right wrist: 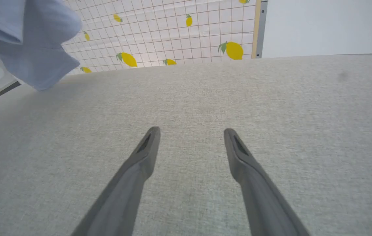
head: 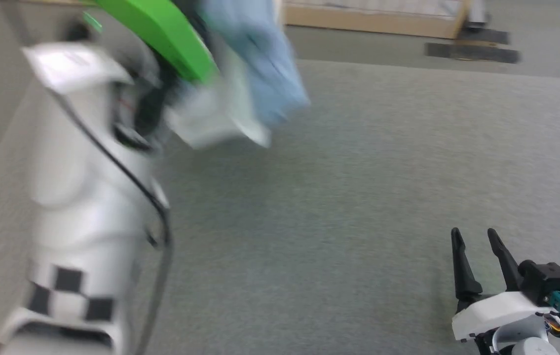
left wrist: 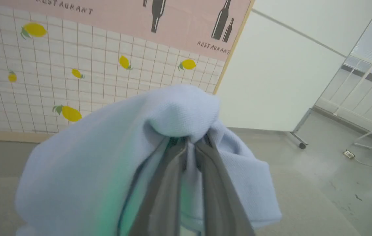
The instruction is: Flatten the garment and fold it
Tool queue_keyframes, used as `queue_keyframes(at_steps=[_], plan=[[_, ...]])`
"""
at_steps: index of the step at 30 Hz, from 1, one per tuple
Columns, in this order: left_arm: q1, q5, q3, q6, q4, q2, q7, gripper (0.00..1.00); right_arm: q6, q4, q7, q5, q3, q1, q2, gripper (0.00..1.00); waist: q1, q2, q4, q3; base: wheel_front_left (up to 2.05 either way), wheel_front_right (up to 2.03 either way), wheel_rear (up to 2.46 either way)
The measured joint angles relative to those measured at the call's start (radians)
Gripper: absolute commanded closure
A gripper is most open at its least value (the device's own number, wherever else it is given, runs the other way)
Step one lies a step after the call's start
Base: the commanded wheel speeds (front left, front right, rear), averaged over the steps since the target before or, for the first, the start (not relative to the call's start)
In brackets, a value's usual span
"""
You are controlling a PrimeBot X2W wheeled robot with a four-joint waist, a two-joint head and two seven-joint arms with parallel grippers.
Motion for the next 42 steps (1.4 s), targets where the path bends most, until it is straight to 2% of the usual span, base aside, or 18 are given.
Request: queue_keyframes(at_steps=[3, 9, 13, 14, 15, 16, 20, 22, 25, 28, 33, 35, 38, 42], plan=[[0.105, -0.001, -0.062, 0.008, 0.048, -0.034, 0.029, 1.00, 0.000, 0.011, -0.005, 0.014, 0.002, -0.001, 0.000, 0.00, 0.0000, 0.0000, -0.048, -0.004, 0.00, 0.00, 0.00], [0.309, 0.067, -0.209, 0.010, 0.202, -0.036, 0.096, 1.00, 0.000, 0.031, -0.013, 0.043, 0.015, -0.004, 0.000, 0.00, 0.0000, 0.0000, -0.133, 0.003, 0.00, 0.00, 0.00], [0.375, 0.054, -0.234, 0.007, 0.253, -0.047, 0.125, 1.00, 0.000, 0.030, -0.014, 0.050, 0.014, -0.006, 0.000, 0.00, 0.0000, 0.0000, -0.162, 0.017, 0.00, 0.00, 0.00], [0.375, 0.045, -0.226, 0.008, 0.252, -0.049, 0.119, 0.90, 0.000, 0.030, -0.014, 0.050, 0.012, -0.006, 0.000, 0.00, 0.0000, 0.0000, -0.163, 0.020, 0.00, 0.00, 0.00], [0.373, 0.024, -0.206, 0.008, 0.244, -0.053, 0.104, 0.52, 0.000, 0.030, -0.014, 0.050, 0.010, -0.007, 0.000, 0.00, 0.0000, 0.0000, -0.162, 0.022, 0.00, 0.00, 0.00], [0.372, -0.002, -0.183, 0.010, 0.231, -0.055, 0.086, 0.00, 0.000, 0.030, -0.014, 0.050, 0.010, -0.007, 0.000, 0.00, 0.0000, 0.0000, -0.160, 0.022, 0.00, 0.00, 0.00], [0.360, -0.090, -0.087, 0.027, 0.156, -0.068, 0.012, 0.00, 0.000, 0.030, -0.014, 0.050, 0.005, -0.008, 0.000, 0.00, 0.0000, 0.0000, -0.150, 0.008, 0.00, 0.00, 0.00], [0.357, -0.145, -0.011, 0.045, 0.095, -0.073, -0.058, 0.00, 0.000, 0.033, -0.014, 0.050, 0.005, -0.007, 0.000, 0.00, 0.0000, 0.0000, -0.142, -0.009, 0.00, 0.00, 0.00], [0.360, -0.149, 0.057, 0.059, 0.015, -0.056, -0.164, 0.00, 0.000, 0.036, -0.014, 0.054, 0.006, -0.006, 0.000, 0.00, 0.0000, 0.0000, -0.126, -0.037, 0.00, 0.00, 0.00], [0.392, -0.067, 0.086, 0.074, -0.046, 0.012, -0.280, 0.00, 0.000, 0.045, -0.014, 0.059, 0.010, -0.001, 0.000, 0.00, 0.0000, 0.0000, -0.107, -0.065, 0.00, 0.00, 0.00], [0.568, 0.079, 0.127, 0.143, -0.118, 0.114, -0.453, 0.00, 0.000, 0.086, -0.014, 0.066, 0.015, 0.005, 0.001, 0.00, 0.0000, 0.0000, -0.079, -0.111, 0.00, 0.00, 0.00], [0.640, 0.131, 0.124, 0.163, -0.143, 0.136, -0.507, 0.00, 0.000, 0.099, -0.013, 0.065, 0.009, 0.005, 0.000, 0.00, 0.0000, 0.0000, -0.070, -0.125, 0.00, 0.00, 0.00], [0.749, 0.195, 0.108, 0.185, -0.164, 0.148, -0.549, 0.00, 0.000, 0.114, 0.002, 0.061, 0.007, 0.004, 0.000, 0.00, 0.0000, 0.0000, -0.054, -0.142, 0.00, 0.00, 0.00], [0.858, 0.211, 0.072, 0.203, -0.160, 0.115, -0.566, 0.00, 0.000, 0.135, 0.056, 0.055, 0.002, 0.001, 0.000, 0.00, 0.0000, 0.0000, -0.034, -0.152, 0.00, 0.00, 0.00]])
